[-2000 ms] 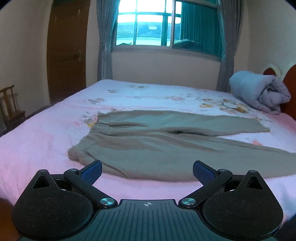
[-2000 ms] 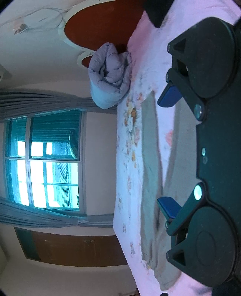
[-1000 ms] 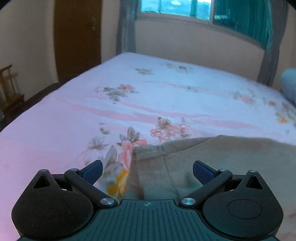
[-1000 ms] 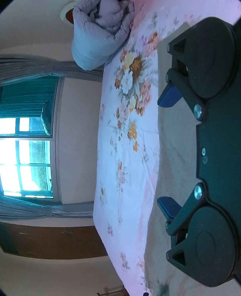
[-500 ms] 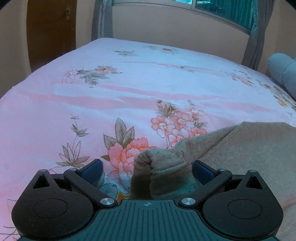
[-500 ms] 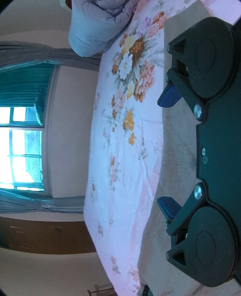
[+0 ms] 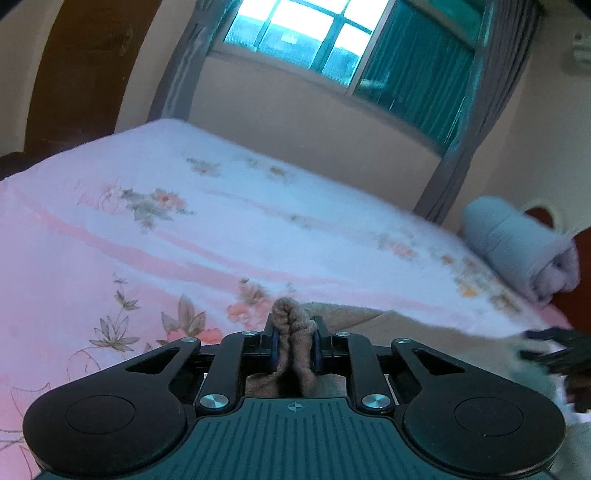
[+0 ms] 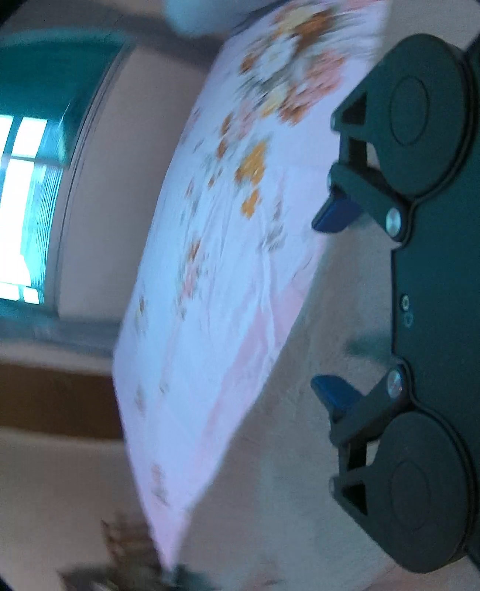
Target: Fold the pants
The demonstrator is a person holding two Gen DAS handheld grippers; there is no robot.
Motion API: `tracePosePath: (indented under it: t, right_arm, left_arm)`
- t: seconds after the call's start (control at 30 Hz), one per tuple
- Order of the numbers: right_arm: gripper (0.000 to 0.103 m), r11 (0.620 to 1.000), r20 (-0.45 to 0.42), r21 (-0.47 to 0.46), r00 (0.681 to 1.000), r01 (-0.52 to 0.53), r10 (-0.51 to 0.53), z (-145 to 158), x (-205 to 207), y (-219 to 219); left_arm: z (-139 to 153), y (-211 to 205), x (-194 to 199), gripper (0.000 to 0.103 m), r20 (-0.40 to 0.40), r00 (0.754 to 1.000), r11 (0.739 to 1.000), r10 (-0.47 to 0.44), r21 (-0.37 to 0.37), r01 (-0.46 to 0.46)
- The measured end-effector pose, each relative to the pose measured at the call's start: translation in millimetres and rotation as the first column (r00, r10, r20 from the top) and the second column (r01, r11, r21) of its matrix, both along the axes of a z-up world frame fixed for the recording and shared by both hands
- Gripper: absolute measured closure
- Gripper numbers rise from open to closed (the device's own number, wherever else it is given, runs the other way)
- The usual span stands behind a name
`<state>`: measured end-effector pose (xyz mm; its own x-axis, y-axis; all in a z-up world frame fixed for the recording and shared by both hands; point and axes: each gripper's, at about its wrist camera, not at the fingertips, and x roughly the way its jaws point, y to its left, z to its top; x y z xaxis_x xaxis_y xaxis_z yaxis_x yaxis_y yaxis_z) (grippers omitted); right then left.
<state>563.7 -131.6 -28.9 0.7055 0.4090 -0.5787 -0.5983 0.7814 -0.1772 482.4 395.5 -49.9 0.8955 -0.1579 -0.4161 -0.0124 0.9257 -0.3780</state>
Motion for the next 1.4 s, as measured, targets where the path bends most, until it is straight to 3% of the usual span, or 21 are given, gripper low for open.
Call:
tracePosePath:
  t: [0.1, 0.37, 0.4, 0.5, 0.57, 0.77, 0.8, 0.83, 0.9, 1.0, 1.17, 1.2, 1.23, 1.3, 1.4]
  right_arm:
    - [0.047, 0.994, 0.010, -0.068, 0.997, -0.080, 0.081, -8.7, 12.2, 13.8]
    - [0.051, 0.967, -0.034, -0.149, 0.978, -0.207, 0.204, -29.0, 35.1, 28.9]
    - [0.056, 0.967, -0.041, -0.143, 0.978, -0.209, 0.205, -29.5, 36.3, 28.9]
    - [0.103, 0.972, -0.089, -0.132, 0.979, -0.195, 0.184, -31.2, 37.7, 30.4]
    - [0.103, 0.970, -0.079, -0.170, 0.984, -0.174, 0.162, -31.7, 32.7, 32.6]
    - [0.103, 0.981, -0.002, -0.135, 0.991, -0.136, 0.137, -6.2, 19.8, 16.1]
    - [0.098, 0.981, 0.041, -0.147, 0.990, -0.129, 0.136, -2.0, 19.4, 16.4]
    - [0.068, 0.980, 0.075, -0.148, 0.987, -0.131, 0.143, 2.4, 20.9, 16.9]
    - [0.055, 0.973, 0.057, -0.134, 0.979, -0.185, 0.194, 4.9, 27.8, 18.9]
    - [0.060, 0.945, 0.016, -0.183, 0.960, -0.272, 0.280, -4.7, 31.0, 30.9]
    - [0.071, 0.899, 0.022, -0.284, 0.935, -0.334, 0.354, -25.4, 30.3, 45.0]
    - [0.097, 0.891, 0.016, -0.293, 0.930, -0.347, 0.367, -27.0, 28.7, 46.0]
    - [0.103, 0.887, -0.006, -0.298, 0.930, -0.353, 0.368, -27.2, 28.2, 47.4]
    - [0.103, 0.881, -0.022, -0.305, 0.927, -0.362, 0.374, -23.4, 25.8, 48.4]
    - [0.103, 0.906, 0.008, -0.267, 0.939, -0.330, 0.344, -5.8, 22.2, 40.8]
  left_arm:
    - [5.4, 0.1, -12.4, 0.086, 0.036, 0.999, 1.000, -0.004, -0.022, 0.005]
    - [8.1, 5.2, -26.2, 0.086, 0.065, 0.997, 0.999, -0.039, -0.018, 0.040]
    - [7.5, 5.3, -26.2, 0.086, 0.063, 0.997, 0.999, -0.040, -0.018, 0.042]
    - [6.5, 3.8, -24.8, 0.086, 0.053, 0.998, 0.999, -0.033, -0.012, 0.033]
    - [7.3, 1.3, -25.3, 0.086, 0.051, 0.998, 1.000, -0.026, -0.007, 0.026]
    - [14.1, 0.2, -31.9, 0.086, 0.059, 0.998, 0.999, -0.040, 0.004, 0.039]
    - [15.4, 0.6, -34.0, 0.086, 0.067, 0.997, 0.999, -0.043, 0.003, 0.043]
    - [16.8, 1.0, -36.5, 0.086, 0.078, 0.996, 0.999, -0.046, 0.002, 0.046]
    - [18.6, 1.5, -40.4, 0.086, 0.103, 0.993, 0.999, -0.051, 0.006, 0.050]
    - [21.2, 0.3, -48.4, 0.086, 0.135, 0.989, 0.998, -0.060, 0.022, 0.058]
    - [21.7, 0.8, -57.1, 0.087, 0.182, 0.980, 0.997, -0.083, 0.012, 0.082]
    - [21.4, 0.8, -56.7, 0.086, 0.179, 0.980, 0.997, -0.082, 0.013, 0.081]
    - [21.0, 0.2, -55.7, 0.086, 0.171, 0.982, 0.997, -0.080, 0.017, 0.078]
    - [20.4, 0.9, -52.5, 0.086, 0.155, 0.985, 0.997, -0.072, 0.020, 0.070]
    - [23.0, -0.3, -47.5, 0.086, 0.141, 0.988, 0.998, -0.061, 0.028, 0.058]
